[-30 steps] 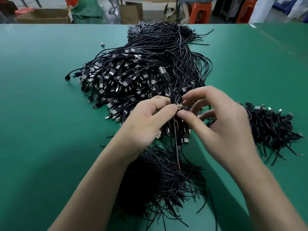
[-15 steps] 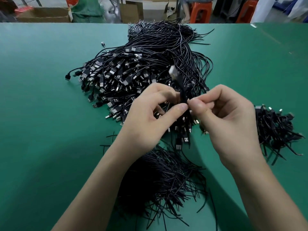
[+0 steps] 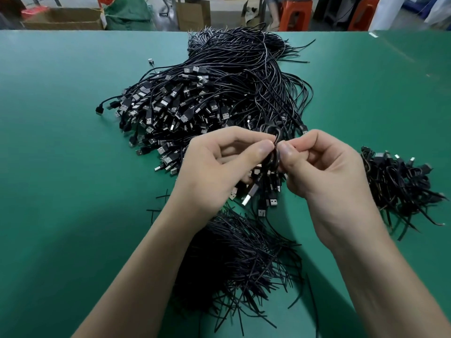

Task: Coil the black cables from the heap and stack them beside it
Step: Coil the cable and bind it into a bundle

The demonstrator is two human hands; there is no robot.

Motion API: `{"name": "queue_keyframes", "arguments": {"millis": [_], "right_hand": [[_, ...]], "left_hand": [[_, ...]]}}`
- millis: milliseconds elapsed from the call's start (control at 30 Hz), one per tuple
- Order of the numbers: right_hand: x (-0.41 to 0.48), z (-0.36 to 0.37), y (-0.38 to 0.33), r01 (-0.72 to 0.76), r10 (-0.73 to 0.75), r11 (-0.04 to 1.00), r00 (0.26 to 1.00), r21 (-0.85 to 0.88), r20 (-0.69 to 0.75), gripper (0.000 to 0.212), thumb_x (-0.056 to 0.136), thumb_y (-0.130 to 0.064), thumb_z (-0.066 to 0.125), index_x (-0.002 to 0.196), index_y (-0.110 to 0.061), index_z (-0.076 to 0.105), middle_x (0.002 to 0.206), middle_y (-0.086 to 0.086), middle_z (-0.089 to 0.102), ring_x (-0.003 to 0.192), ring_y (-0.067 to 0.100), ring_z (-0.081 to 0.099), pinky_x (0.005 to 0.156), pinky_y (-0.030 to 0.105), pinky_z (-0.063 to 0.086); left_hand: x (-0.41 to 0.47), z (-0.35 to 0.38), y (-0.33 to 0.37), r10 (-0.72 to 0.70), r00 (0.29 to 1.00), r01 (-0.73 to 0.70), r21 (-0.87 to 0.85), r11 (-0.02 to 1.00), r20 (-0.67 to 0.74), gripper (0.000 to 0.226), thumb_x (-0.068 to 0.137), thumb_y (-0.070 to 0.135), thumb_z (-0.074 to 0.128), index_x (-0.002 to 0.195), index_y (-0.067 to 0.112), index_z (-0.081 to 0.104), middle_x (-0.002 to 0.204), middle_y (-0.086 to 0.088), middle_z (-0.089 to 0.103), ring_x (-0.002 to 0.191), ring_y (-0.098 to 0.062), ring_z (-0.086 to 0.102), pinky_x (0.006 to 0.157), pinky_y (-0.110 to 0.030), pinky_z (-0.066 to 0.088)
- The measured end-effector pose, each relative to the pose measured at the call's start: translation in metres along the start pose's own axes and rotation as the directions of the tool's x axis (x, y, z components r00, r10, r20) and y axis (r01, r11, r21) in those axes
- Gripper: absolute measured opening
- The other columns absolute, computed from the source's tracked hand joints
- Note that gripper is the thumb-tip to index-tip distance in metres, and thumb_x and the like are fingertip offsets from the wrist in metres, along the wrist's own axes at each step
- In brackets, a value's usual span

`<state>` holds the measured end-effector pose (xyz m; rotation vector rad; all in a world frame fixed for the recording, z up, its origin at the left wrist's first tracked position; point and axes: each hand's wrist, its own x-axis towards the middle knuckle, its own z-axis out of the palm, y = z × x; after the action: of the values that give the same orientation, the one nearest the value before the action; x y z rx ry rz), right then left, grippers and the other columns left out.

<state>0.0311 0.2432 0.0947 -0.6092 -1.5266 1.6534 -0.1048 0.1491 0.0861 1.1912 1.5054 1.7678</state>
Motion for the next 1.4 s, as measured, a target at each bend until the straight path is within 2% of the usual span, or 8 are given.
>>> {"name": "queue_keyframes", "arguments": {"millis": [167, 267, 367, 633, 833, 933, 1133, 1400], "right_hand": [[0.001, -0.001, 0.001, 0.018, -0.016, 0.998, 0.999, -0.060, 0.035, 0.018, 0.085, -0.017, 0.077, 0.070, -0.024, 0.069, 0.060, -0.004, 0.041, 0.053, 0.008, 0.031, 0.051, 0.016, 0.032], [0.001, -0.001, 0.003, 0.043, -0.041, 0.992, 0.999, -0.120, 0.025, 0.015, 0.083, -0.023, 0.075, 0.070, -0.026, 0.069, 0.059, -0.007, 0.043, 0.055, 0.008, 0.034, 0.052, 0.016, 0.033], [0.003, -0.002, 0.006, 0.144, -0.146, 0.947, 0.989, -0.287, 0.016, 0.017, 0.087, -0.021, 0.076, 0.073, -0.024, 0.066, 0.059, -0.013, 0.048, 0.056, 0.007, 0.040, 0.054, 0.019, 0.035], [0.004, -0.014, -0.001, 0.302, -0.246, 0.800, 0.953, -0.518, 0.175, 0.014, 0.088, -0.019, 0.078, 0.079, -0.025, 0.069, 0.068, -0.008, 0.064, 0.059, 0.006, 0.054, 0.055, 0.015, 0.040], [0.005, -0.014, 0.002, 0.279, -0.245, 0.804, 0.960, -0.525, 0.136, 0.010, 0.085, -0.023, 0.080, 0.080, -0.029, 0.073, 0.067, -0.008, 0.066, 0.057, 0.005, 0.055, 0.055, 0.013, 0.040], [0.005, -0.016, 0.001, 0.293, -0.245, 0.806, 0.956, -0.514, 0.160, 0.008, 0.085, -0.024, 0.081, 0.083, -0.029, 0.075, 0.068, -0.011, 0.067, 0.059, 0.005, 0.058, 0.057, 0.010, 0.040], [0.005, -0.017, 0.002, 0.318, -0.228, 0.815, 0.945, -0.484, 0.236, 0.008, 0.091, -0.017, 0.075, 0.093, -0.025, 0.076, 0.074, -0.017, 0.069, 0.063, 0.006, 0.062, 0.060, 0.009, 0.042], [0.006, -0.012, 0.004, 0.165, -0.142, 0.939, 0.985, -0.302, 0.098, 0.011, 0.095, -0.011, 0.070, 0.088, -0.020, 0.072, 0.069, -0.005, 0.067, 0.058, 0.001, 0.054, 0.057, 0.011, 0.042]], "left_hand": [[0.003, -0.006, 0.002, -0.111, 0.992, 0.115, -0.089, 0.989, 0.051, 0.073, 0.087, 0.003, 0.079, 0.151, 0.018, 0.046, 0.100, -0.003, 0.078, 0.091, -0.016, 0.073, 0.083, -0.029, 0.058], [0.003, -0.005, 0.004, -0.027, 0.998, 0.022, 0.093, 0.995, 0.058, 0.054, 0.089, 0.003, 0.078, 0.138, 0.021, 0.063, 0.099, -0.002, 0.077, 0.086, -0.012, 0.066, 0.074, -0.045, 0.051], [0.002, -0.003, 0.004, 0.026, 0.999, -0.035, 0.229, 0.973, 0.041, 0.034, 0.091, 0.005, 0.075, 0.114, 0.030, 0.073, 0.095, 0.007, 0.077, 0.085, -0.003, 0.066, 0.072, -0.031, 0.049], [0.001, -0.007, 0.008, -0.075, 0.990, 0.047, 0.218, 0.975, 0.118, 0.028, 0.095, 0.004, 0.072, 0.117, 0.021, 0.075, 0.102, -0.009, 0.075, 0.084, -0.020, 0.065, 0.070, -0.049, 0.049], [0.002, -0.009, 0.005, -0.128, 0.983, 0.089, 0.265, 0.960, 0.132, 0.013, 0.097, 0.014, 0.072, 0.107, 0.020, 0.077, 0.096, -0.006, 0.075, 0.084, -0.015, 0.066, 0.074, -0.047, 0.053], [0.002, -0.013, 0.004, -0.135, 0.982, 0.098, 0.253, 0.963, 0.134, 0.008, 0.097, 0.016, 0.073, 0.103, 0.018, 0.077, 0.093, -0.007, 0.074, 0.082, -0.010, 0.066, 0.077, -0.030, 0.055], [0.001, -0.023, 0.005, -0.158, 0.971, 0.119, 0.209, 0.971, 0.180, 0.014, 0.099, 0.015, 0.069, 0.111, 0.011, 0.075, 0.102, -0.016, 0.073, 0.093, -0.024, 0.071, 0.091, -0.036, 0.059], [0.000, -0.010, 0.006, 0.002, 0.996, -0.029, 0.299, 0.954, 0.092, 0.019, 0.098, 0.015, 0.072, 0.095, 0.034, 0.069, 0.071, 0.004, 0.063, 0.063, -0.008, 0.053, 0.059, -0.023, 0.046]]}}
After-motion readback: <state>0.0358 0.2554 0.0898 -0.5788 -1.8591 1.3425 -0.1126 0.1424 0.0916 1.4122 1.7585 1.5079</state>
